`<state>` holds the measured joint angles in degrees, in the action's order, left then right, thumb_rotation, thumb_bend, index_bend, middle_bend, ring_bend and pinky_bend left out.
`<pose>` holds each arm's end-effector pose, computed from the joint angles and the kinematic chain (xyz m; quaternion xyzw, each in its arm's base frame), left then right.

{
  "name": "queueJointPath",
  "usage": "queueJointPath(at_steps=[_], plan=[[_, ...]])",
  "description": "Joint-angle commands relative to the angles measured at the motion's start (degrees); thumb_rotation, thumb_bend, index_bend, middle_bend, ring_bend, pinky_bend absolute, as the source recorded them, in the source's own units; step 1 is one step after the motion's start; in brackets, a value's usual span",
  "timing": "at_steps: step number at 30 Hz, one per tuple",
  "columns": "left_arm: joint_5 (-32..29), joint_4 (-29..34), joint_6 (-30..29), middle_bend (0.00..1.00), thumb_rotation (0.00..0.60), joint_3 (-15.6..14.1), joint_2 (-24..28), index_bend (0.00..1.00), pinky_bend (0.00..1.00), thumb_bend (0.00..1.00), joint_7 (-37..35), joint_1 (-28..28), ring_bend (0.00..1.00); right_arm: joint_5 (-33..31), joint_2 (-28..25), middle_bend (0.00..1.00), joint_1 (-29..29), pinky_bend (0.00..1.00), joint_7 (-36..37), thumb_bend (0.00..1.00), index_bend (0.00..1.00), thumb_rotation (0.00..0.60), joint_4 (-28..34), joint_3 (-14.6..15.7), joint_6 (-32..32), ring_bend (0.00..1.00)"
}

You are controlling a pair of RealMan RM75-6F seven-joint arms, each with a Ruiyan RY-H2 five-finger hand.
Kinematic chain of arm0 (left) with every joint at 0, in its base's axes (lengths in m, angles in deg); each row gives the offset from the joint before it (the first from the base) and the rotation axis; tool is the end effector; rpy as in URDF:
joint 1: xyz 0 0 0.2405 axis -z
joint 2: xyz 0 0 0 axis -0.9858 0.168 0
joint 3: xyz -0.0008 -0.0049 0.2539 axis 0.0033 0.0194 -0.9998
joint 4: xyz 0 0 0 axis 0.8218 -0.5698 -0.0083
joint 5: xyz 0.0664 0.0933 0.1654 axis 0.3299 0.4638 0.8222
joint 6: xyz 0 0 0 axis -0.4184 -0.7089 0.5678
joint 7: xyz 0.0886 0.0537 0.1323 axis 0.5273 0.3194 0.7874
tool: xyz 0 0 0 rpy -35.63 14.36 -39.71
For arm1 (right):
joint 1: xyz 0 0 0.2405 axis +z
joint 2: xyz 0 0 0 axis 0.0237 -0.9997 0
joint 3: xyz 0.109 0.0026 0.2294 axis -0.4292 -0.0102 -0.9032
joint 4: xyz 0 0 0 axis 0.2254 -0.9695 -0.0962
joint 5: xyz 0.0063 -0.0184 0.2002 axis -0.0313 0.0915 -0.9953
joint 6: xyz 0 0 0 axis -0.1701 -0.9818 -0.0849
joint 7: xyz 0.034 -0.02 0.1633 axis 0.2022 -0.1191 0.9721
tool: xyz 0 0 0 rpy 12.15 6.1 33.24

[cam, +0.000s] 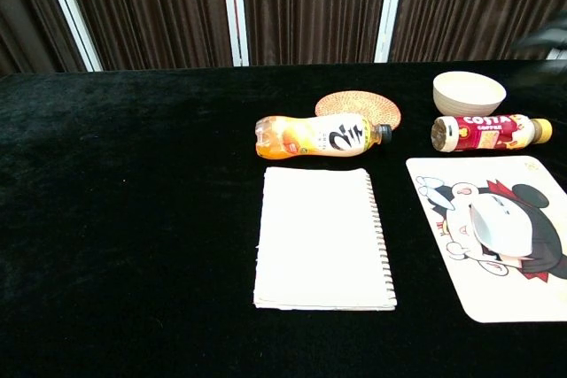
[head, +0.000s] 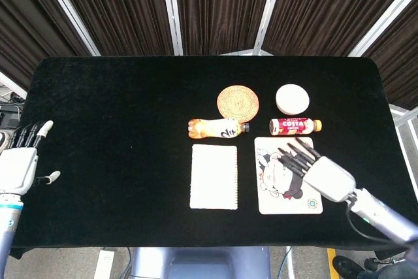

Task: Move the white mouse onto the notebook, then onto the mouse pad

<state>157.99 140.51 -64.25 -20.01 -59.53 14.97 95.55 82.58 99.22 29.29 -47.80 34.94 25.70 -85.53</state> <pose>-0.2669 0.2554 0.1638 -0.6085 -0.3884 -0.3390 0.6032 -0.2478 -0.2830 0.1229 0.8153 0.0052 0.3878 0.4300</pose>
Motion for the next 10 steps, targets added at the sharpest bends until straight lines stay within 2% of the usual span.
queueJointPath(at_steps=[1,4,10], plan=[[2.1,-0.4,-1.8,0.0,0.6,-1.1,-0.3,0.0,0.0,0.0,-1.2,-1.5,0.0,-12.9,-5.2,0.0,-9.4,0.0,-5.3,0.0,0.07,0.6,18.0,-5.4,-2.4,0.0],[3.5,-0.6,-3.3,0.0,0.6,-2.0,0.0,0.0,0.0,0.0,-2.6,-3.1,0.0,-17.3,-5.9,0.0,-12.6,0.0,-5.3,0.0,0.07,0.6,24.8,-7.4,-3.3,0.0],[6.1,-1.8,-5.5,0.0,0.6,-3.2,0.6,0.0,0.0,0.0,-5.4,-5.5,0.0,-20.8,-6.3,0.0,-17.1,0.0,-5.0,0.0,0.05,0.6,30.7,-8.7,-3.9,0.0]])
